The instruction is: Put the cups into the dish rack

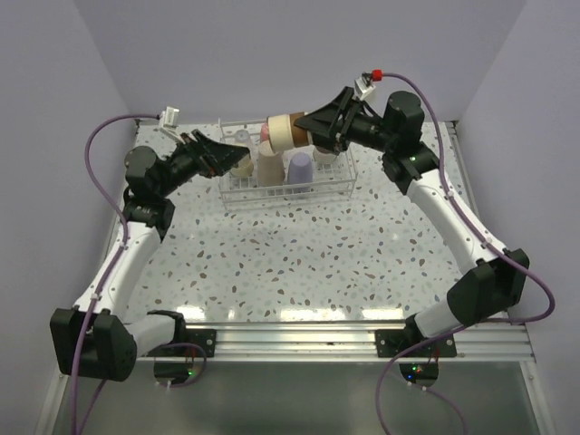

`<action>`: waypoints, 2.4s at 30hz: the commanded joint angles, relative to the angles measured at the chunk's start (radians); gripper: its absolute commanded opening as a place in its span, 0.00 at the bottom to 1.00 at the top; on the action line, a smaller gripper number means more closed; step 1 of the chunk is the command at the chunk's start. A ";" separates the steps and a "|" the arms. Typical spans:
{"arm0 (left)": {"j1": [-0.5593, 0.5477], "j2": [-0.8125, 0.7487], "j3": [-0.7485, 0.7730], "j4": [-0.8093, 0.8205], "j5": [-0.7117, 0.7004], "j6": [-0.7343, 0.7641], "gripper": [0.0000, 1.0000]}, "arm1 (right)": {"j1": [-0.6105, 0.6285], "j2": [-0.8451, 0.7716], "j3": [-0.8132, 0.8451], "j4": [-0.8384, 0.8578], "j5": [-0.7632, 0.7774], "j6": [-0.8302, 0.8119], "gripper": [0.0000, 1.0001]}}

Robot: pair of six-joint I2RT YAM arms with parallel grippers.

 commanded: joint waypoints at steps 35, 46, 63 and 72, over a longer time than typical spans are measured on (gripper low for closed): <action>0.061 0.016 0.253 -0.730 -0.481 0.425 0.98 | 0.022 0.615 0.886 -1.220 0.837 -0.830 0.00; 0.059 0.030 0.238 -0.737 -0.469 0.427 0.97 | 0.022 0.753 0.989 -1.215 0.875 -0.838 0.00; 0.053 0.086 0.252 -0.716 -0.439 0.418 0.95 | 0.022 0.746 0.839 -1.059 0.926 -0.801 0.00; 0.050 0.096 0.259 -0.721 -0.438 0.427 0.95 | 0.022 0.720 0.741 -0.951 0.949 -0.759 0.00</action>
